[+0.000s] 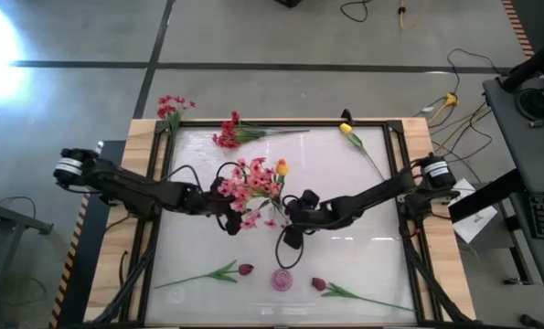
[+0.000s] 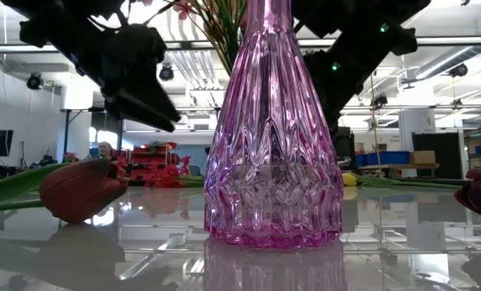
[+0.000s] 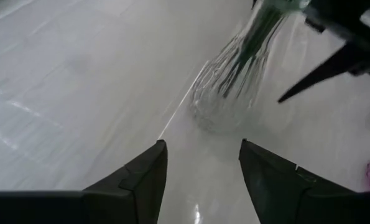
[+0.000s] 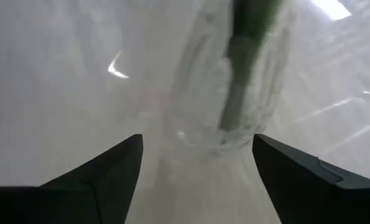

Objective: Sort flowers into vase by color
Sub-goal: Adjust the transparent vase

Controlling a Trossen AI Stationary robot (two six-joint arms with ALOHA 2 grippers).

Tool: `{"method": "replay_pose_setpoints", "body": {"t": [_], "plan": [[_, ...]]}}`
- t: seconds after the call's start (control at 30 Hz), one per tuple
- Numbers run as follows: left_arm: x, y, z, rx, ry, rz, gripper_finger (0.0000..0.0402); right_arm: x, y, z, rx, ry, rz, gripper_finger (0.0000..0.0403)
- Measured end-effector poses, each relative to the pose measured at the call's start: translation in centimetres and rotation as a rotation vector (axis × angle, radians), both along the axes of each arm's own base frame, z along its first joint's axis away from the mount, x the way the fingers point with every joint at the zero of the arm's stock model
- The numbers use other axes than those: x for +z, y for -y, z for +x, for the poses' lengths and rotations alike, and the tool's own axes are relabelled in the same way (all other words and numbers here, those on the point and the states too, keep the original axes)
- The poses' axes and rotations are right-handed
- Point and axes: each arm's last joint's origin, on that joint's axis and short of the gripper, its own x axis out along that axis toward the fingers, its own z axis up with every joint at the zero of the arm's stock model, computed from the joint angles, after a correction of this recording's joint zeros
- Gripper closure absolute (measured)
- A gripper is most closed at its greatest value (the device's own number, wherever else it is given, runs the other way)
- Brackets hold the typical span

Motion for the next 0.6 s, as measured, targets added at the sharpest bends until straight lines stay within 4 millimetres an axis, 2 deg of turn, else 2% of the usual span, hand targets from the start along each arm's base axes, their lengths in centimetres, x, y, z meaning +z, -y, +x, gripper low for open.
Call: {"method": "replay_pose_setpoints", "body": {"t": [0.37,0.6], "plan": [[0.0,-0.1,-0.5,0.013,-0.032,-0.011,0.0226,-0.3,2.3,0.3,-0.098,-0.013,-0.079,0.0099],[-0.1,0.7,-0.8,0.004,-0.045,-0.034,0.0227,-0.2,4.1,0.4,-0.108,-0.034,-0.105,0.01]]}}
